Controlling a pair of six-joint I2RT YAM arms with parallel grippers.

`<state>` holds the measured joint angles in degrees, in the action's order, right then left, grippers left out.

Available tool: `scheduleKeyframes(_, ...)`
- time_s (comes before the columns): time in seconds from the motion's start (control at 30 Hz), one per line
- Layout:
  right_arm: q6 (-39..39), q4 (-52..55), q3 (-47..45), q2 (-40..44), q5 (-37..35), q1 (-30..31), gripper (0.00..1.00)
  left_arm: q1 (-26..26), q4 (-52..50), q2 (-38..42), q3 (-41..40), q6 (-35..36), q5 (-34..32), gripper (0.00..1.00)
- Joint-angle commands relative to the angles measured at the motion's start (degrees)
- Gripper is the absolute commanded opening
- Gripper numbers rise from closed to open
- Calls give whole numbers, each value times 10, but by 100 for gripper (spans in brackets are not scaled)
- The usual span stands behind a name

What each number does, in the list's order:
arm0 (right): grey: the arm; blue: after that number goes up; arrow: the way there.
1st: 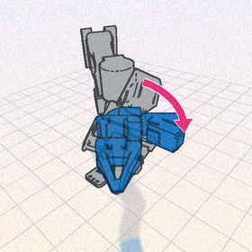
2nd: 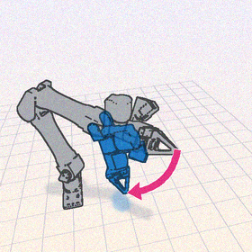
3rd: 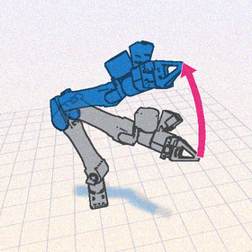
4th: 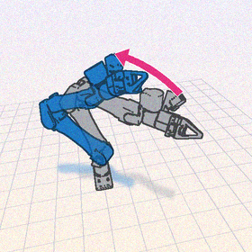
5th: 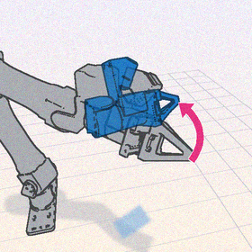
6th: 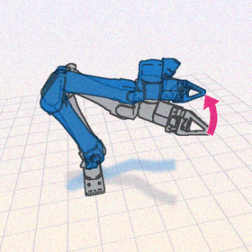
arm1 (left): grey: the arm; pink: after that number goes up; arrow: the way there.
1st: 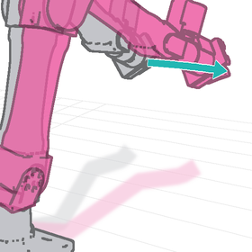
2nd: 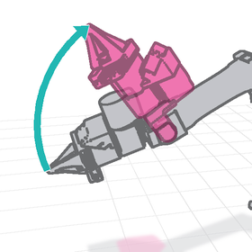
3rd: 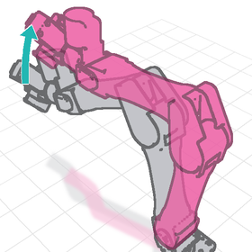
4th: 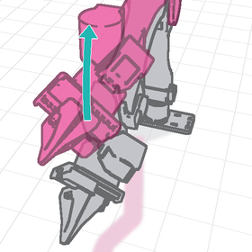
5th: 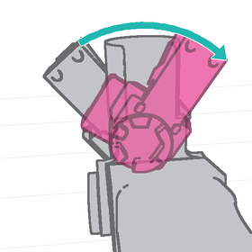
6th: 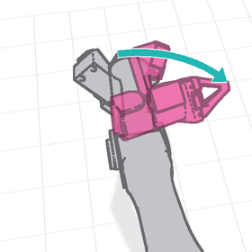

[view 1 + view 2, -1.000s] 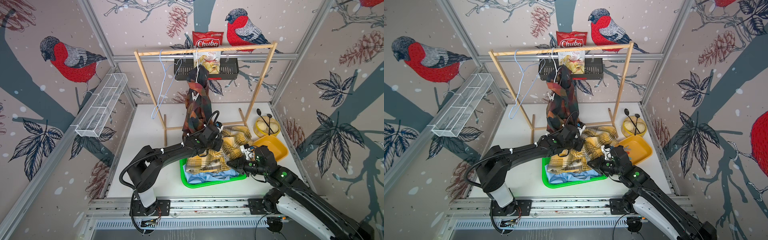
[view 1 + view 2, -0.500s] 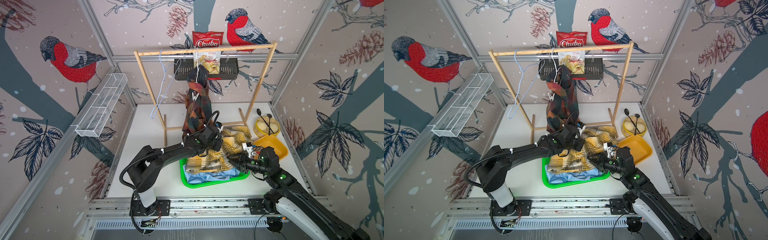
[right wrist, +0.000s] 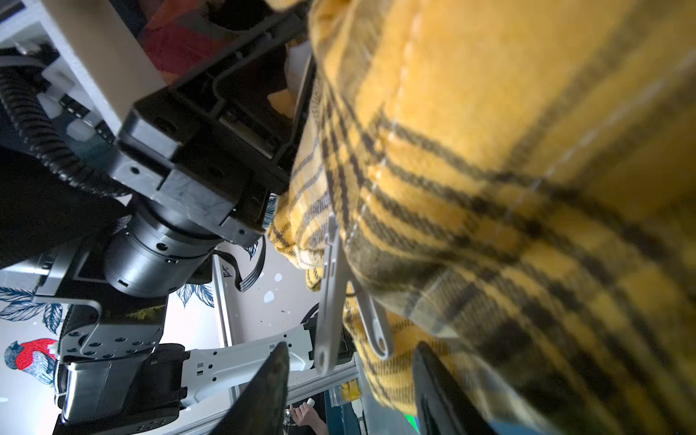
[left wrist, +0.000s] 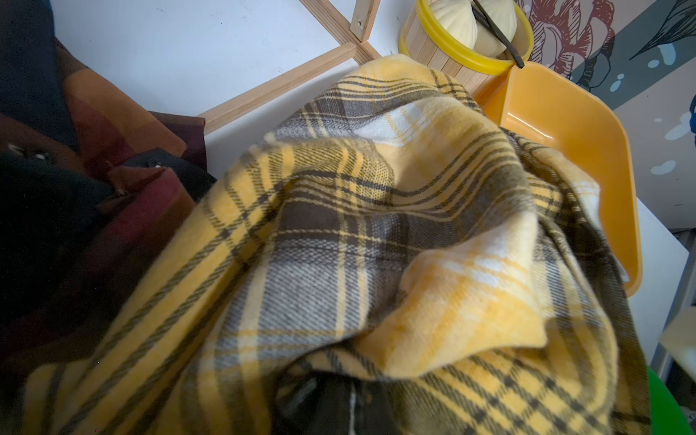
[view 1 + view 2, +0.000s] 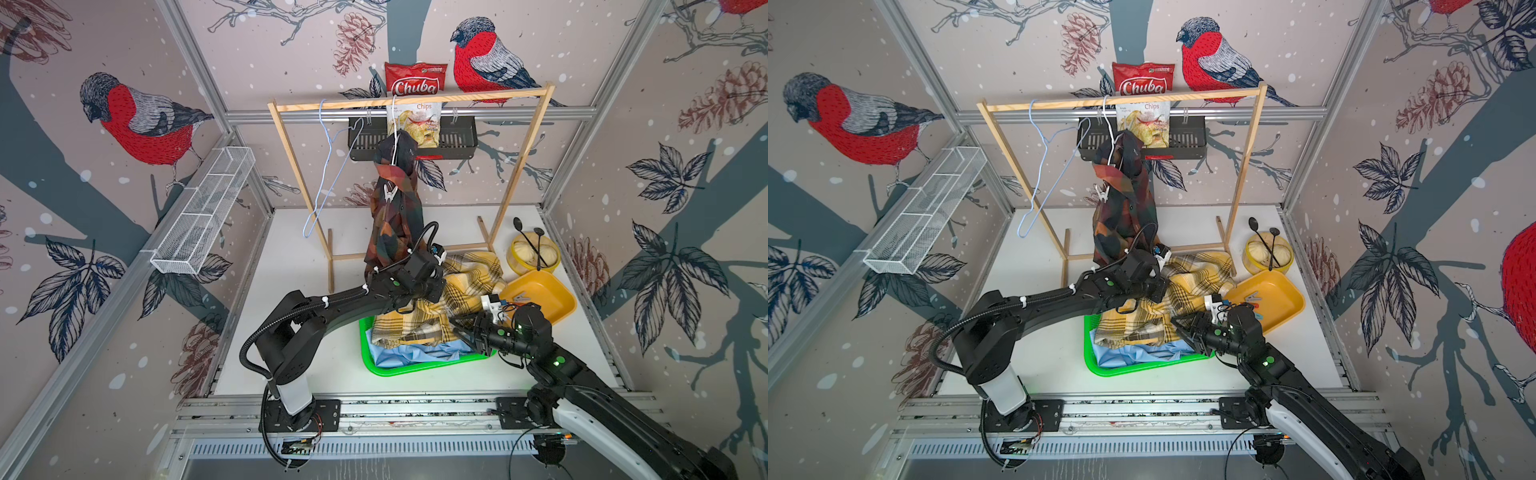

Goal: Remove the clothespins securing long-sleeve shirts to the hanger
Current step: Remove the clamp from the hanger.

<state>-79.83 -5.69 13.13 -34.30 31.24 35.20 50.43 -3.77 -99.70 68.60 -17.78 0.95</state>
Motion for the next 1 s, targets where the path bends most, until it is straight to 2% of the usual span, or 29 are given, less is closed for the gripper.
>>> scheduleKeyframes(0.0,-24,-66,-8,-5,-20,1,52,-2,4,4,-2,-4,-14,0)
scheduleKeyframes(0.27,-30,-103,-13,-26,-36,1,50,-2,4,5,-2,-4,-13,0)
scheduleKeyframes(0.57,-44,-152,-23,-65,-23,4,45,-2,4,3,-2,-4,-11,0)
scheduleKeyframes(0.83,-78,-168,-55,-38,-47,12,36,-1,4,1,-2,-6,-10,0)
scheduleKeyframes(0.97,-79,-169,-58,-37,-52,12,35,-2,4,0,-2,-6,-9,0)
